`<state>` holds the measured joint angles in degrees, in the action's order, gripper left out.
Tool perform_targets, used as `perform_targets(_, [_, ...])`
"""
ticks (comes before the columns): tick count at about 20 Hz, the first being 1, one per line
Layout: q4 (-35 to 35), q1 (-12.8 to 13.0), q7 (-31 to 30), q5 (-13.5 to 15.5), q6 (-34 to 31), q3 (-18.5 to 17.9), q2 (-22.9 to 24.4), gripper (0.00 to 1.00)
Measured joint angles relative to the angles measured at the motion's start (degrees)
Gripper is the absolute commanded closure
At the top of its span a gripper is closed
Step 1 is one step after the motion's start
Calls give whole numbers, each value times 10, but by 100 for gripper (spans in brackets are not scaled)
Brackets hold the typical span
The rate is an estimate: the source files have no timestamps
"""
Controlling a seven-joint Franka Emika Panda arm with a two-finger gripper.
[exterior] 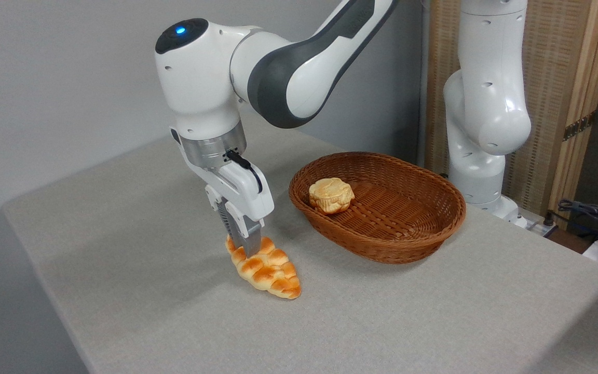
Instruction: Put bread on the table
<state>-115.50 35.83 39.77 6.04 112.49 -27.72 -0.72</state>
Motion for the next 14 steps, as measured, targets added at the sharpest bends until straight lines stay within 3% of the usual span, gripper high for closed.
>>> perform_targets(6, [71,0,0,0,-6,-3,12,0])
perform_targets(14, [145,-3,-4,-1,-78,-5,28,0])
